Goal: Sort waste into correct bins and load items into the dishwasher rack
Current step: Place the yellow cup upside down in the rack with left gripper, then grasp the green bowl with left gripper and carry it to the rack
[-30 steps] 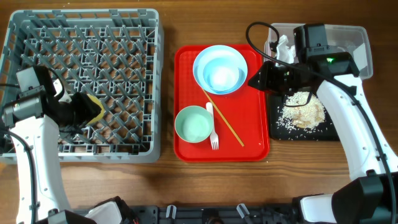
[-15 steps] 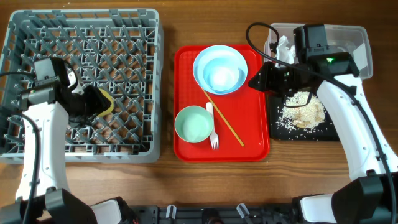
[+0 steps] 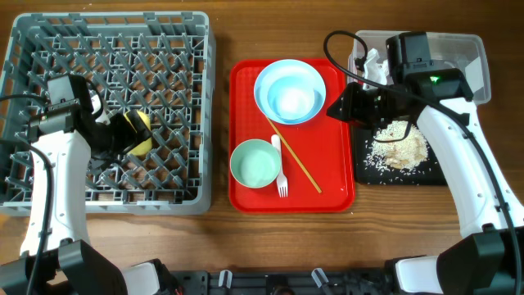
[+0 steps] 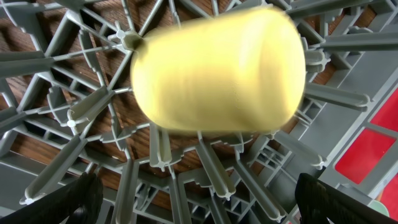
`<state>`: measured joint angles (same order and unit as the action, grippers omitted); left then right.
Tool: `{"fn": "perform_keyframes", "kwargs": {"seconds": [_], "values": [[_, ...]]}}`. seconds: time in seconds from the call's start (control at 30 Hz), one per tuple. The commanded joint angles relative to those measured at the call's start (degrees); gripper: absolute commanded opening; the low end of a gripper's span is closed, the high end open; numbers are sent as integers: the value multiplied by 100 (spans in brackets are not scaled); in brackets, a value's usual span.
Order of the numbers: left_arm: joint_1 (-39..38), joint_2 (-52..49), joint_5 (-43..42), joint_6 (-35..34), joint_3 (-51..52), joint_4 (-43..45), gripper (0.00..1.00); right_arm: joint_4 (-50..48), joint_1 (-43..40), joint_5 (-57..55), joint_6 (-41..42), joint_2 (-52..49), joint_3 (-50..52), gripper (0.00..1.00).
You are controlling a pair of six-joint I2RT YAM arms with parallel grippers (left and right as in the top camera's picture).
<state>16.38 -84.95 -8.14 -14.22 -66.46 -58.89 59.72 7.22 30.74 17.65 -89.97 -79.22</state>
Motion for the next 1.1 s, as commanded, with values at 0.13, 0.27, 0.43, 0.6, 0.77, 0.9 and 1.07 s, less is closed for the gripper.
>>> {"fn": "perform_keyframes", "kwargs": {"seconds": [0.13,0.27,0.43,0.6,0.77,0.9,1.07], "values": [[-26,264,-737,9,-109,332,100,177,13,-372,-107,-55,-17,29],[-299,730,-942,13,-125,662,100,315,2,-815,15,-33,-17,30],[-1239,1088,-940,33,-125,1047,100,496,-131,-1593,205,275,-20,35],[-2684,960,-922,31,-122,1095,100,505,-428,-1700,186,807,-20,82],[-3908,695,-938,31,-122,1134,100,614,-551,-1805,50,975,-17,85],[-4677,319,-807,33,-116,1255,100,656,-560,-1875,94,973,-17,85],[-5410,-442,-348,33,-116,1375,99,654,-560,-1912,203,973,-17,85]]}}
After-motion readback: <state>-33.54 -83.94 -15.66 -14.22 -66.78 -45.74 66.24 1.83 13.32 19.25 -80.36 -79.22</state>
